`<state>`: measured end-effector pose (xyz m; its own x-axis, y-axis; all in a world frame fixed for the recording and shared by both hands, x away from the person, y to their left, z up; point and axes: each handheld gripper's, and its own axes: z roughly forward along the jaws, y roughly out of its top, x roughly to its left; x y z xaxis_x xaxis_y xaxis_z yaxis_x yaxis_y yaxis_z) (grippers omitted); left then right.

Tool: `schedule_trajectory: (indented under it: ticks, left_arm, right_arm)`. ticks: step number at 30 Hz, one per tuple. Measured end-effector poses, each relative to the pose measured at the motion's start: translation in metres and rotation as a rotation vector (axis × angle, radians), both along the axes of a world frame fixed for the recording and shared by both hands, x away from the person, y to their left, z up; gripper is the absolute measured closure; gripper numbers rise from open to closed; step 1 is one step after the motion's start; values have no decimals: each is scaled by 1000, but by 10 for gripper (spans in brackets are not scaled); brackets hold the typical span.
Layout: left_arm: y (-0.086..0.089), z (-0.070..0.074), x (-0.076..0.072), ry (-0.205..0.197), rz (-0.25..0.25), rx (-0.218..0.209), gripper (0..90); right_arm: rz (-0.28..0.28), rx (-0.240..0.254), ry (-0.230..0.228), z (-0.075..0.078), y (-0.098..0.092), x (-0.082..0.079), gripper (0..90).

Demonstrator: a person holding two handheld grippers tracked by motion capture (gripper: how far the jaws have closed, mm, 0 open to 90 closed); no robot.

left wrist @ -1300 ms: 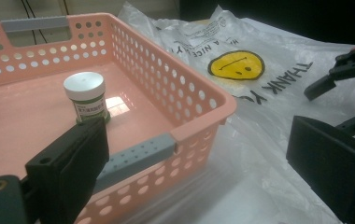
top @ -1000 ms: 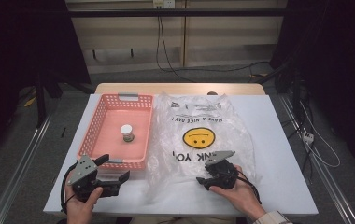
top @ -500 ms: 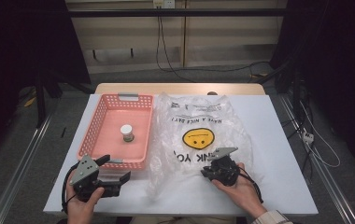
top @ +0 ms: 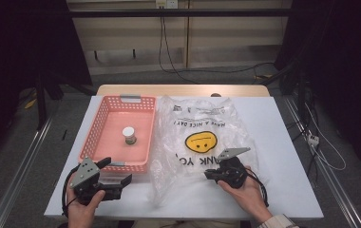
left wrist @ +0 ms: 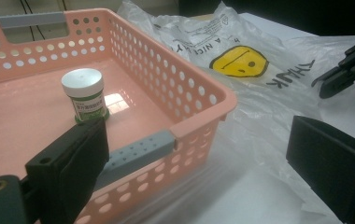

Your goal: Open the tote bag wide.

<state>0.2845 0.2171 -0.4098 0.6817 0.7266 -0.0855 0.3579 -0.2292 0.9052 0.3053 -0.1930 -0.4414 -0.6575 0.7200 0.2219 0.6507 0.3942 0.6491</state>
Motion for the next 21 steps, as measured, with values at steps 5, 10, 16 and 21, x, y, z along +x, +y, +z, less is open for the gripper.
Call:
schedule_trajectory:
  ticks: [5,10,16,21]
  left_arm:
    - [0,0,0,-3,-2,2,56]
    - [0,0,0,0,0,0,56]
    - [-1,0,0,2,0,-1,56]
    - [-1,0,0,2,-1,1,56]
  right_arm:
    - [-3,37,-23,9,-4,-4,899]
    - [-21,38,-64,17,-4,-7,900]
    - [-36,60,-113,26,-6,-8,900]
    - [-41,95,-147,35,-9,-7,900]
